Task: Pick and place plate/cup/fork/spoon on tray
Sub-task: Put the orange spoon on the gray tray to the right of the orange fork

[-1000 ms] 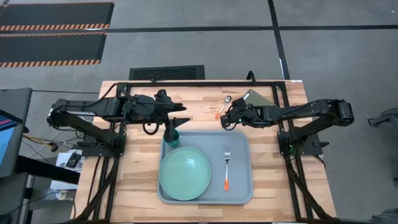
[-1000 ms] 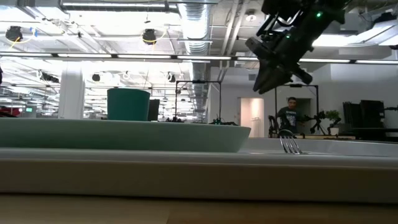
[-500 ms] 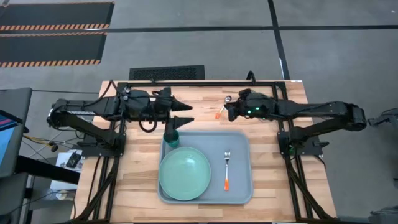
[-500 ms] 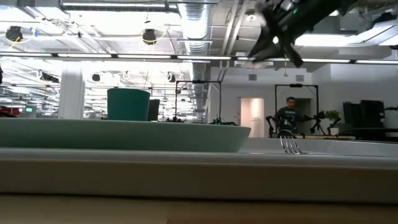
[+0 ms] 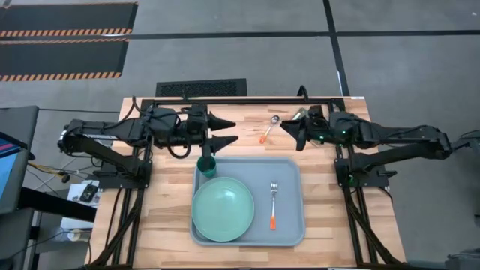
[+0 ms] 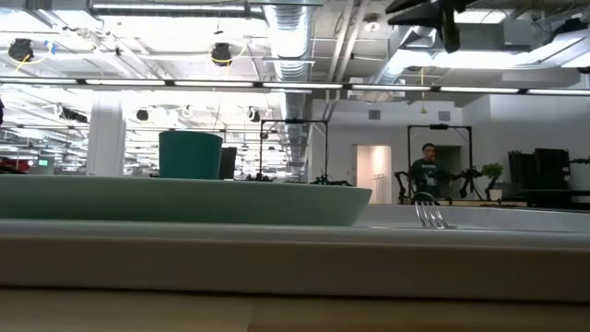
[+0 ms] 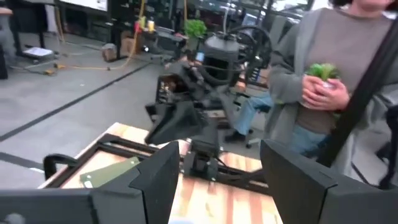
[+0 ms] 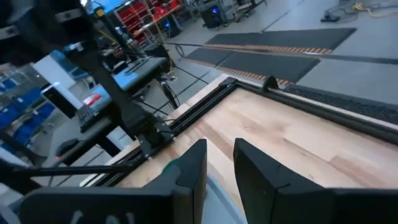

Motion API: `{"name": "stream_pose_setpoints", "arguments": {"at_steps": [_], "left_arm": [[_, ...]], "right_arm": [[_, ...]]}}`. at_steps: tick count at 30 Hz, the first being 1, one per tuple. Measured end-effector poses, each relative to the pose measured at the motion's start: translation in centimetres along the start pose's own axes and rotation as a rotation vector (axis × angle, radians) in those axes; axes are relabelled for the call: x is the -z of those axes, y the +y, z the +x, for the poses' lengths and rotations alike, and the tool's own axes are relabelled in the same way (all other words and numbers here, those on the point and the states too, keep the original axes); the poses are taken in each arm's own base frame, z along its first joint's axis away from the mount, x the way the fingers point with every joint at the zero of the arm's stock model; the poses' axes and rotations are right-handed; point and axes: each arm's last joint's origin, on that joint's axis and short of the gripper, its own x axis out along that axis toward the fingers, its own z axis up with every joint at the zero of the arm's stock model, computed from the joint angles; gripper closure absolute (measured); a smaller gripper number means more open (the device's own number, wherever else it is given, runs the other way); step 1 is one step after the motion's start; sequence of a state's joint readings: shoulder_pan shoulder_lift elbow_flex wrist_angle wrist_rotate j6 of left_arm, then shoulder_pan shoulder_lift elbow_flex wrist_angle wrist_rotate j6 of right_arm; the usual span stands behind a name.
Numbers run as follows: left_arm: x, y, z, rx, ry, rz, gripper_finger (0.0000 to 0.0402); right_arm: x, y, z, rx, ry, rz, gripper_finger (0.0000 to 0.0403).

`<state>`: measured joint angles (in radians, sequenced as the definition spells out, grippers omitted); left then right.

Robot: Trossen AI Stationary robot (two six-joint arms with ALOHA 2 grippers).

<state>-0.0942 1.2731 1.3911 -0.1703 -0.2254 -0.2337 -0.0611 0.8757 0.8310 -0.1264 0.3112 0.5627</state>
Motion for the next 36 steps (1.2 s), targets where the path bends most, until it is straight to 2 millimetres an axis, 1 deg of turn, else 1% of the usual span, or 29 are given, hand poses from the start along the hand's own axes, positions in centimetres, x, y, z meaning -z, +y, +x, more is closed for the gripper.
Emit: {"name": "stream_pose_setpoints", "arguments": {"at_steps": [2,7,10,13,18,21,25,36], "left_arm": [[-0.3,0.2,0.3,-0.004,-0.033,-0.006,0.0189],[0.1,1.2,1.0,-0.043,-0.004,-0.007,0.0189],[0.1,1.9,1.7,-0.070,-0.017,-0.006,0.0189],[0.3,2.9,2.5,-0.091,-0.018,-0.009,0.0189],[0.3,5.2,4.0,-0.054,-0.027,-0.041,0.0189],[0.4,6.6,4.6,-0.032,-0.007,-0.091,0.0189],[0.5,7.9,5.0,-0.033,0.004,-0.133,0.0189],[0.2,7.9,5.3,-0.013,-0.042,-0.127,0.0189]], "right_arm": [[0.0,0.1,-0.1,-0.008,0.001,-0.020,0.0296],[0.2,0.1,0.2,0.002,0.012,-0.057,0.0296],[0.5,0.1,0.6,0.011,0.026,-0.084,0.0296],[0.6,0.1,0.7,0.013,0.029,-0.089,0.0296],[0.5,0.2,0.6,0.006,0.028,-0.093,0.0296],[0.5,0.2,0.4,0.000,0.021,-0.120,0.0296],[0.4,0.2,0.4,0.002,0.021,-0.131,0.0296],[0.4,0.2,0.5,0.001,0.019,-0.134,0.0296]]}}
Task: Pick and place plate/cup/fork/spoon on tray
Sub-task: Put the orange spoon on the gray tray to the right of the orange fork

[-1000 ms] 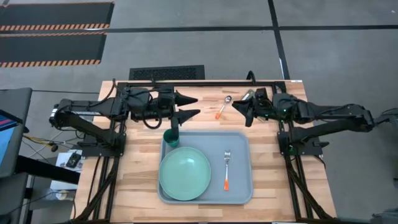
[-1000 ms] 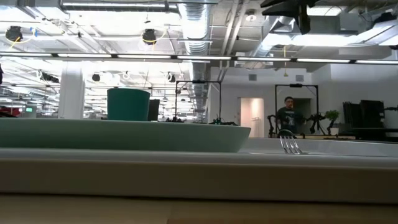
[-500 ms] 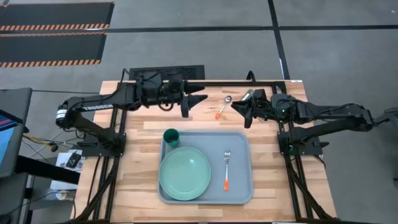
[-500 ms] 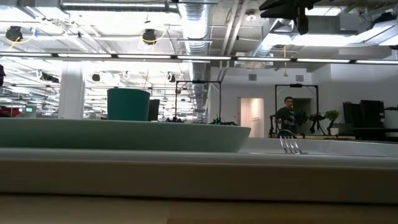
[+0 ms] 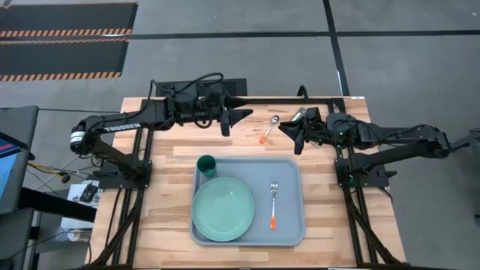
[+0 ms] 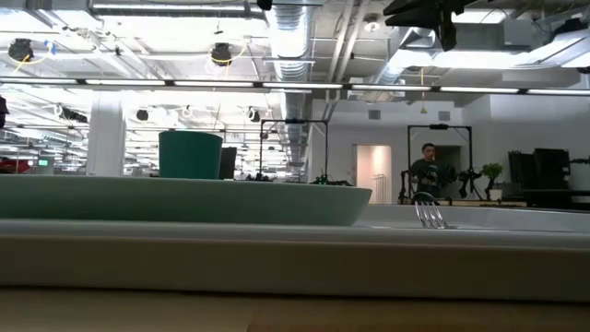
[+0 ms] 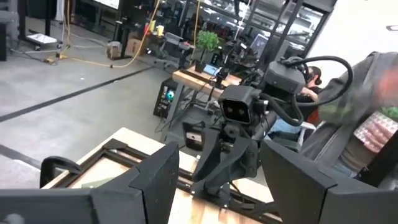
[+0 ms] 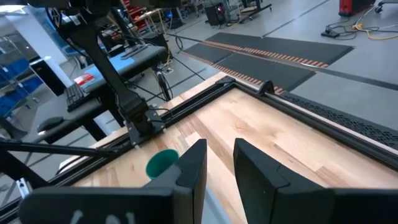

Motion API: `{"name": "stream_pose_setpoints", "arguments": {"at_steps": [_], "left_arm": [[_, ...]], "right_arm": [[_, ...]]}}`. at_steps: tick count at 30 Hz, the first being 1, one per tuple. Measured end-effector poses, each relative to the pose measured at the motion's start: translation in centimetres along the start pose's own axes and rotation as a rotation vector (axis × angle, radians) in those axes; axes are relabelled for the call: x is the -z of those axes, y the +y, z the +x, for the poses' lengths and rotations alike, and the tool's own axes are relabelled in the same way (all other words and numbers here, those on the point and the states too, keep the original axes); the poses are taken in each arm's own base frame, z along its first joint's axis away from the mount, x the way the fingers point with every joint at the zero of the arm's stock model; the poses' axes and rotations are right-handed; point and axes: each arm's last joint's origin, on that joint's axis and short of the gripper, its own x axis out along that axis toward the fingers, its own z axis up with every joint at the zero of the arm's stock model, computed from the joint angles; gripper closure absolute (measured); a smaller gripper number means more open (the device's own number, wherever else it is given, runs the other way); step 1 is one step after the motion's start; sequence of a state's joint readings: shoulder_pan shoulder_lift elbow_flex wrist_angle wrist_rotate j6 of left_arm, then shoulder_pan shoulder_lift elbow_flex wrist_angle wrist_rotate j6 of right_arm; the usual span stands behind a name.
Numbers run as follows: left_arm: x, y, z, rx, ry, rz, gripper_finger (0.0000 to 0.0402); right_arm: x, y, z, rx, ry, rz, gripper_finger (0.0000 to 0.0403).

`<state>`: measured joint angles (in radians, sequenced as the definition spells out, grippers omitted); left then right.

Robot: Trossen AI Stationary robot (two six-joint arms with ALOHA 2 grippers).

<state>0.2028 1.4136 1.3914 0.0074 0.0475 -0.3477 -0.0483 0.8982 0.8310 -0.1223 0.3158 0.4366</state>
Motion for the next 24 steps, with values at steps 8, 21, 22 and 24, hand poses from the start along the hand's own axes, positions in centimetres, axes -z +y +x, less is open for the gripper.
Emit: {"name": "stream_pose_setpoints", "arguments": {"at_steps": [8,21,22,24], "left_arm": [[0.6,0.2,0.3,-0.014,0.039,0.033,0.0189],[1.5,0.6,1.0,-0.037,0.090,0.049,0.0189],[1.6,0.6,1.0,-0.038,0.093,0.051,0.0189],[1.7,0.7,1.0,-0.042,0.105,0.051,0.0189]], "right_arm": [[0.0,0.0,0.0,0.002,0.004,-0.001,0.0296],[2.8,-0.7,2.8,0.215,0.132,-0.036,0.0296],[3.0,-0.7,3.1,0.220,0.141,-0.038,0.0296],[3.3,-0.7,3.5,0.229,0.157,-0.037,0.0296]]}}
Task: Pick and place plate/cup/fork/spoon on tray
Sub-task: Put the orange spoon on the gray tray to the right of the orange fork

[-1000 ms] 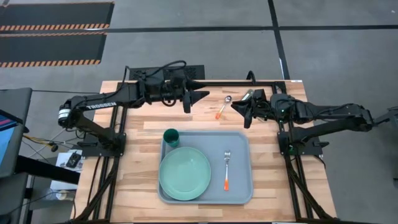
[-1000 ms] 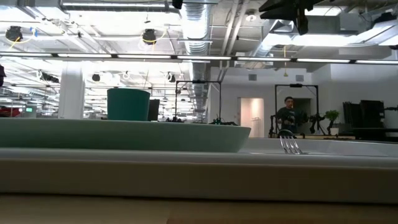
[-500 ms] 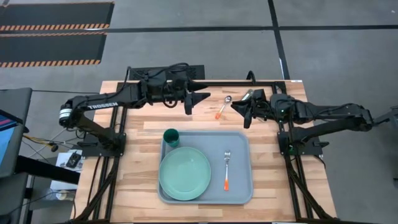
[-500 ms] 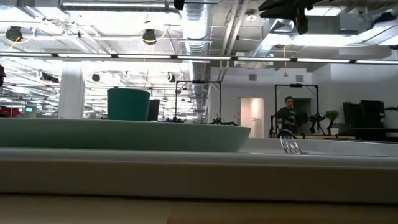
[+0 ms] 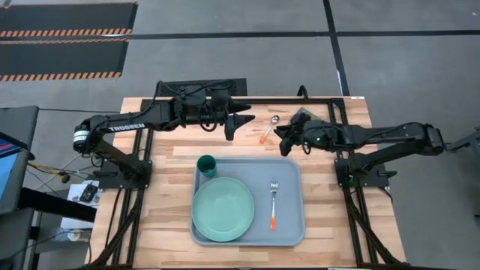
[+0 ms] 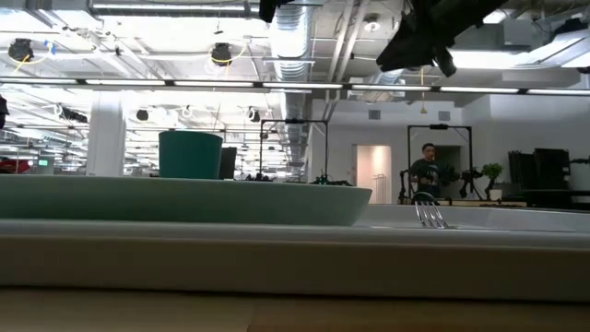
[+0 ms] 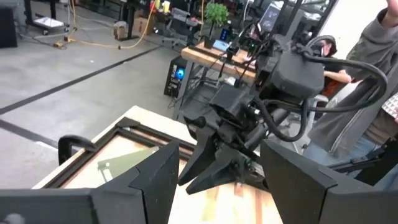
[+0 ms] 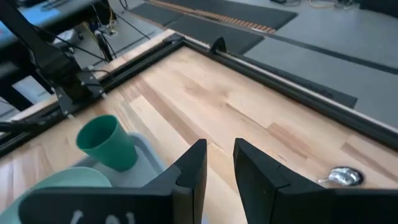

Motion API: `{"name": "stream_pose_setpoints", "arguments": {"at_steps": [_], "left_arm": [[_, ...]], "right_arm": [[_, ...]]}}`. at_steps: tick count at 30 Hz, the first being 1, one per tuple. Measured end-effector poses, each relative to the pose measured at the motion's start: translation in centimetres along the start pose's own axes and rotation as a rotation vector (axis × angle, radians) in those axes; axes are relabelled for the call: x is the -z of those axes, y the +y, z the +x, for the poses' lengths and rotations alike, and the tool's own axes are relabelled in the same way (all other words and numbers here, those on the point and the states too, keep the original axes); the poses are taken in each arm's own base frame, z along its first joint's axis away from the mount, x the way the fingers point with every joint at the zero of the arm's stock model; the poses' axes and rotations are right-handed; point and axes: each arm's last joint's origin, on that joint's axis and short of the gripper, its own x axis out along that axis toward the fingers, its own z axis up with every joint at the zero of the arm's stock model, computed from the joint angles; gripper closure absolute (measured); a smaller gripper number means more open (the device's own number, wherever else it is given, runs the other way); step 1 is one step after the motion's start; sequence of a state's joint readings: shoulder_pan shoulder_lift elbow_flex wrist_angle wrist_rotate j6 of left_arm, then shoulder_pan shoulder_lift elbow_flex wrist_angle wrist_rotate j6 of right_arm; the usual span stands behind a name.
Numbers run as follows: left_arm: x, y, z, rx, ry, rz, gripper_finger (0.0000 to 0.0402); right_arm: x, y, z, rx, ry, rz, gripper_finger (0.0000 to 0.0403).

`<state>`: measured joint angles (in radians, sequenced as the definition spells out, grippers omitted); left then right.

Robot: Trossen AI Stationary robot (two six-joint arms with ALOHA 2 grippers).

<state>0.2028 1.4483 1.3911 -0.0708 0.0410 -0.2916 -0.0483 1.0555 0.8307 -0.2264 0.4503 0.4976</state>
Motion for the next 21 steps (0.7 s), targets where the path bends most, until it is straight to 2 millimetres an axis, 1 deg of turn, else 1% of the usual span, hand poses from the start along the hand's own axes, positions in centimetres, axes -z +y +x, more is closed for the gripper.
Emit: {"name": "stream_pose_setpoints", "arguments": {"at_steps": [8,16,21], "left_arm": [[0.3,0.1,0.0,-0.014,0.029,0.009,0.0189],[0.2,0.3,0.0,-0.064,0.011,0.024,0.0189],[0.5,0.4,0.0,-0.064,0.048,0.027,0.0189]], "right_arm": [[0.8,0.0,1.6,0.038,0.044,0.009,0.0296],[0.9,-0.3,2.2,0.058,0.053,0.059,0.0296],[1.2,-0.6,3.2,0.091,0.075,0.054,0.0296]]}}
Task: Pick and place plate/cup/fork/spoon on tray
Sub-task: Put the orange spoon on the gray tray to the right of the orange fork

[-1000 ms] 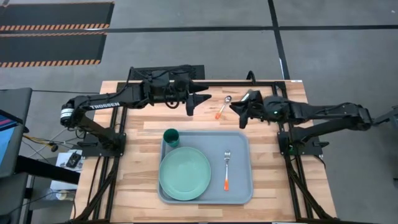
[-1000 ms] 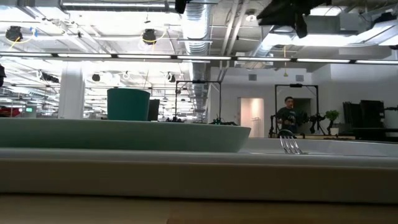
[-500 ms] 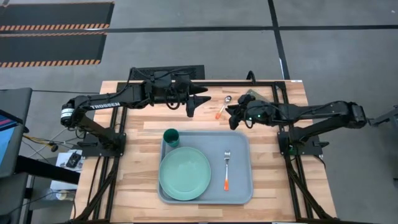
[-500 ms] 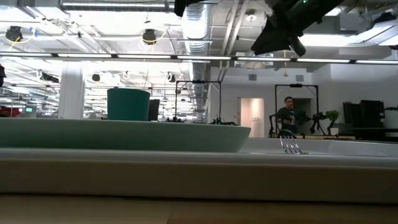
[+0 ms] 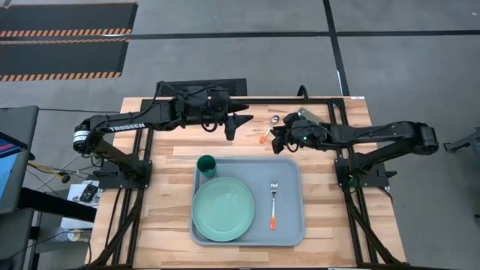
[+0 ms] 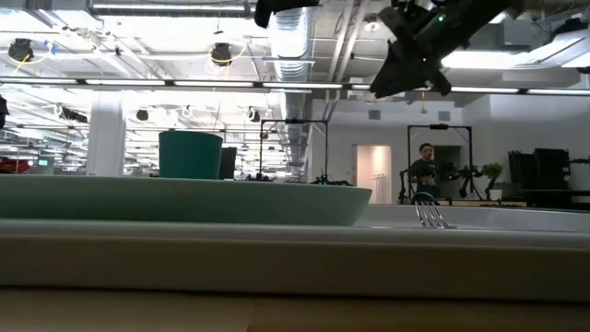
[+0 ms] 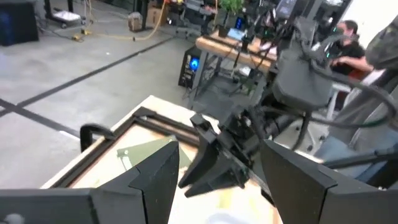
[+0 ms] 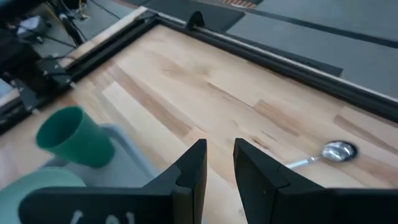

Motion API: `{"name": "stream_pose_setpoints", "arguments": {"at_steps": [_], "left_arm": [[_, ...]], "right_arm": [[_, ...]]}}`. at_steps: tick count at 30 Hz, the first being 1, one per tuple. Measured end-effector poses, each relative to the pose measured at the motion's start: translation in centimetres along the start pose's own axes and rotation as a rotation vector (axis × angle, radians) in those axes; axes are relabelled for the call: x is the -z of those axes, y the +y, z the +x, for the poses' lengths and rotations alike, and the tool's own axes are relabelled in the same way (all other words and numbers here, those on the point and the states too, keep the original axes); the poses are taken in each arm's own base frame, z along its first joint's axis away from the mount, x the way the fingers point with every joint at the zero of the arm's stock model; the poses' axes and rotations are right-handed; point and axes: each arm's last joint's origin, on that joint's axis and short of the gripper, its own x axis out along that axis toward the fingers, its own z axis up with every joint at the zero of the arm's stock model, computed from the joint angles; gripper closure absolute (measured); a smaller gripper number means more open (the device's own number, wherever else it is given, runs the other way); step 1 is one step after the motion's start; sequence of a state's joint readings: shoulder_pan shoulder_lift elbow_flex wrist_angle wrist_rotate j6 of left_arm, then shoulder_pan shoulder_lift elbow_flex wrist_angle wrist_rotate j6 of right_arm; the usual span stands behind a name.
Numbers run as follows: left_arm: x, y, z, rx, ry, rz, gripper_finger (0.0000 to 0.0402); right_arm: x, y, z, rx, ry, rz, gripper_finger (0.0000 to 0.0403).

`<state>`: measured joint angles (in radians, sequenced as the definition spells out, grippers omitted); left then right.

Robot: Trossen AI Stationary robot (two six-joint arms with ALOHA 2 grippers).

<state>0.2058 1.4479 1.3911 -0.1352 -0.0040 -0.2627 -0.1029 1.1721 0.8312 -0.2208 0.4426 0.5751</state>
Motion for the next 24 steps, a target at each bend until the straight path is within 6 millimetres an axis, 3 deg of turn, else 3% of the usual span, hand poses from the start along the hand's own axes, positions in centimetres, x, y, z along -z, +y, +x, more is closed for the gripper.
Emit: {"name": "stream_pose_setpoints", "arguments": {"at_steps": [7,16,24], "left_arm": [[0.4,0.1,0.0,-0.014,0.038,0.017,0.0189],[0.7,0.2,0.0,-0.026,0.077,0.071,0.0178],[1.1,0.5,-0.1,-0.092,0.102,0.072,0.0172]], "right_arm": [[-0.1,-0.3,1.5,-0.028,0.030,0.017,0.0285],[-1.0,-1.3,1.9,-0.043,0.009,0.038,0.0230],[0.1,-1.9,4.2,0.035,0.079,0.088,0.0207]]}}
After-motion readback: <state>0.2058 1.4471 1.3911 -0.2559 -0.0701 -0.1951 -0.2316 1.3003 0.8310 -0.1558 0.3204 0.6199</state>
